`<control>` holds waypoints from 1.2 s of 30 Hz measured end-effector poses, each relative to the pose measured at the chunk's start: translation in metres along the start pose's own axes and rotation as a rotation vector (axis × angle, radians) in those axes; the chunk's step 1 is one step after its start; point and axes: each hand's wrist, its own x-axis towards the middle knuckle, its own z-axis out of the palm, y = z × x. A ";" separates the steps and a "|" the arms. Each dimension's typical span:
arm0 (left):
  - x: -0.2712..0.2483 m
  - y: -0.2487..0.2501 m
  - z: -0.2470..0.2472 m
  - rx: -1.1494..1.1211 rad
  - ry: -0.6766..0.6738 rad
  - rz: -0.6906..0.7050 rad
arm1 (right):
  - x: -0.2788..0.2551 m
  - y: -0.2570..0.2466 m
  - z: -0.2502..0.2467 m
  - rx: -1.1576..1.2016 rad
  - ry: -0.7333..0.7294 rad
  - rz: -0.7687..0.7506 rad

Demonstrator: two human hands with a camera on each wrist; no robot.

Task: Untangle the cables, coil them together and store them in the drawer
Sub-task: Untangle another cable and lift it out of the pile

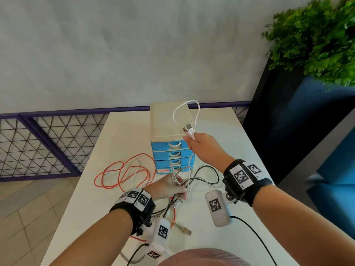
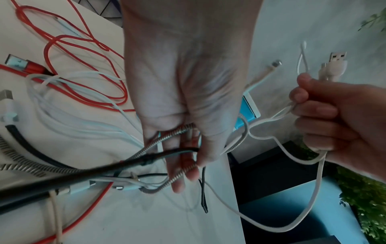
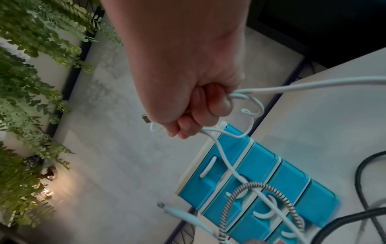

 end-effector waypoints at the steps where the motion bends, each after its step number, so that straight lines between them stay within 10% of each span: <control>1: 0.000 0.000 -0.002 0.017 0.002 0.013 | 0.000 0.003 -0.001 -0.077 -0.024 -0.016; 7: 0.003 -0.013 -0.026 0.144 0.080 -0.065 | 0.007 0.043 -0.001 -0.612 -0.210 -0.013; 18: -0.005 -0.019 -0.038 0.423 -0.017 -0.140 | 0.004 0.083 -0.008 -0.891 -0.257 0.121; 25: -0.008 -0.019 -0.033 0.771 0.040 -0.159 | -0.001 0.086 -0.014 -0.870 -0.182 0.197; 36: -0.013 0.000 -0.031 0.494 0.056 0.004 | -0.010 0.060 0.013 -0.421 -0.278 0.035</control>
